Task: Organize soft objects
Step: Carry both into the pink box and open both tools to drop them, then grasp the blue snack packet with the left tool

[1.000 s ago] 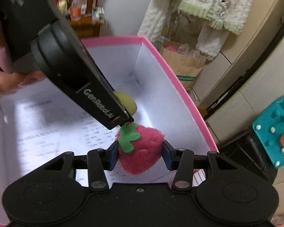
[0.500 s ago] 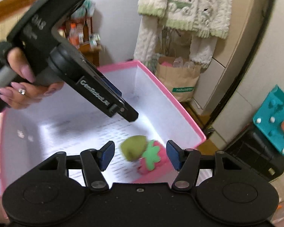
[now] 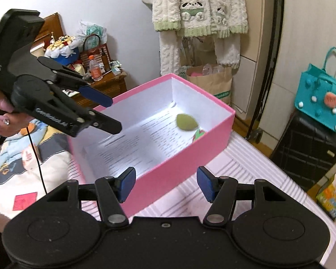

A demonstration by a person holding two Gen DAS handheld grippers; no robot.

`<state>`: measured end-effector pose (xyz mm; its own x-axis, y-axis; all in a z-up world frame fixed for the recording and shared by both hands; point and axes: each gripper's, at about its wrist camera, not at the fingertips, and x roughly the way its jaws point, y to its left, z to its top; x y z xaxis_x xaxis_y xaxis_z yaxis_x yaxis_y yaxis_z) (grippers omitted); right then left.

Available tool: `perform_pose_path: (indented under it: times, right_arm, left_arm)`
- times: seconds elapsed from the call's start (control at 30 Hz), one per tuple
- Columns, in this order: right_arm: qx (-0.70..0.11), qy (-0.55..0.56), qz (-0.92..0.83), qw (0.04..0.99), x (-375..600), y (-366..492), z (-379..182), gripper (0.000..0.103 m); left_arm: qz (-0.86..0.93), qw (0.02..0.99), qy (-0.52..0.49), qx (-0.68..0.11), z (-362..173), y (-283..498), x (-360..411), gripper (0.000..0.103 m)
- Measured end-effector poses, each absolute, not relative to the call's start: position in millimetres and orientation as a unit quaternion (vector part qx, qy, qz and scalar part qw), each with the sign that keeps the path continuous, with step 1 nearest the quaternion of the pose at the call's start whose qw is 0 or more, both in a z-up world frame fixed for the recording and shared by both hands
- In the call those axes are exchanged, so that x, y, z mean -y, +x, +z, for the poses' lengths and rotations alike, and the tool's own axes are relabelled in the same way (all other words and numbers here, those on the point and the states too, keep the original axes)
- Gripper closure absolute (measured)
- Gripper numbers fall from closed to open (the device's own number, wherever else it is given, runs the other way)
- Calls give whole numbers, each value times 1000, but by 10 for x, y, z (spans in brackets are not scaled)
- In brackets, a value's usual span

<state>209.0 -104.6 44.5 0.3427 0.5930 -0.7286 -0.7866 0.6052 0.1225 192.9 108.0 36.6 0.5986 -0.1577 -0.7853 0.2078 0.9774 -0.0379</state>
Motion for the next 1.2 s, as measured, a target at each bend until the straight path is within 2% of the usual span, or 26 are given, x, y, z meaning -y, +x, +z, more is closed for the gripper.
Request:
perform_pose_path:
  times: [0.33,0.53,0.67,0.83,1.2]
  right_arm:
    - [-364,-140,409,825,1534,1350,462,37]
    - [-362,-145,404,828,1727,1060,344,34]
    - [-369,-157,404,822,1795,932,201,34]
    - [-372,-153,404,821,1926,815,25,28]
    - [-380,-117,369,840,2114,825,-570,28]
  left_arm:
    - [-154,889,87,-422,614,1184,-457,34]
    - [-200,876,119,-422,557,929,-90,33]
    - [-224,864,126,-432,486,891,115,33]
    - [-247,856,128,-436,355,883,290,33]
    - [-290,849,109,-428,-98,1046,534,33]
